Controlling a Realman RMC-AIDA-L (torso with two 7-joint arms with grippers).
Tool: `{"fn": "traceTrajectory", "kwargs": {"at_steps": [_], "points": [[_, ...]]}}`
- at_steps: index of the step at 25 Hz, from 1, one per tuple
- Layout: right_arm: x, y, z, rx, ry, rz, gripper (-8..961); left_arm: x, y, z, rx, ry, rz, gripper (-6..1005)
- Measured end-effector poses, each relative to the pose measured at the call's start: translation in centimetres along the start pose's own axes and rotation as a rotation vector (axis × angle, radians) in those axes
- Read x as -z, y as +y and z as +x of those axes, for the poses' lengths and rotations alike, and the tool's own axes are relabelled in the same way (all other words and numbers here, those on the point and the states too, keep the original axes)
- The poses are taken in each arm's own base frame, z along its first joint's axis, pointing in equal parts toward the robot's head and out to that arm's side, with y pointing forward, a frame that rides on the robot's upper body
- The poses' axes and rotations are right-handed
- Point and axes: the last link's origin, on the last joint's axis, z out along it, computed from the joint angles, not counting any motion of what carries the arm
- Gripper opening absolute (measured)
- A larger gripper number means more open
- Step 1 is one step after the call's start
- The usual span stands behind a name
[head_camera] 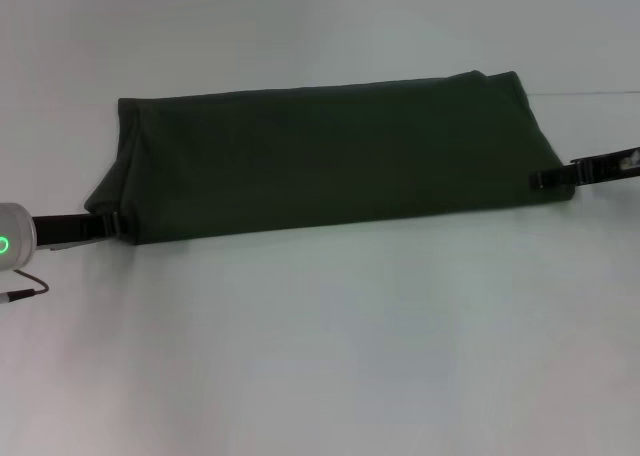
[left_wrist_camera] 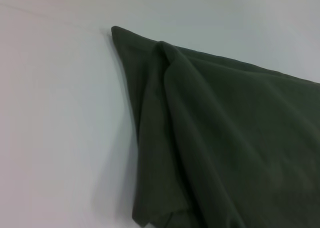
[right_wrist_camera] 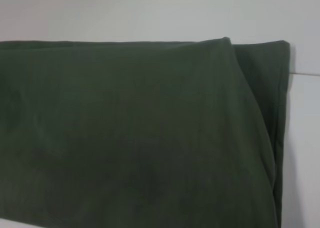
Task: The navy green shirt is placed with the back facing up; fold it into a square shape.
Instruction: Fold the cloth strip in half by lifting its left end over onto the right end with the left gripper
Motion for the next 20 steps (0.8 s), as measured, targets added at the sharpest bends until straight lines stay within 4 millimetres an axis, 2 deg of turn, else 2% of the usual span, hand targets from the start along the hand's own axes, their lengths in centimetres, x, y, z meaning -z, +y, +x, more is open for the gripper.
{"fn": "traceTrajectory", "kwargs": {"at_steps": [20], "points": [[-1.9,0.5,0.9,0.043,-0.029,0.049,860,0.1,-0.1,-0.2,0.002,-0.007,-0.003,2]]}}
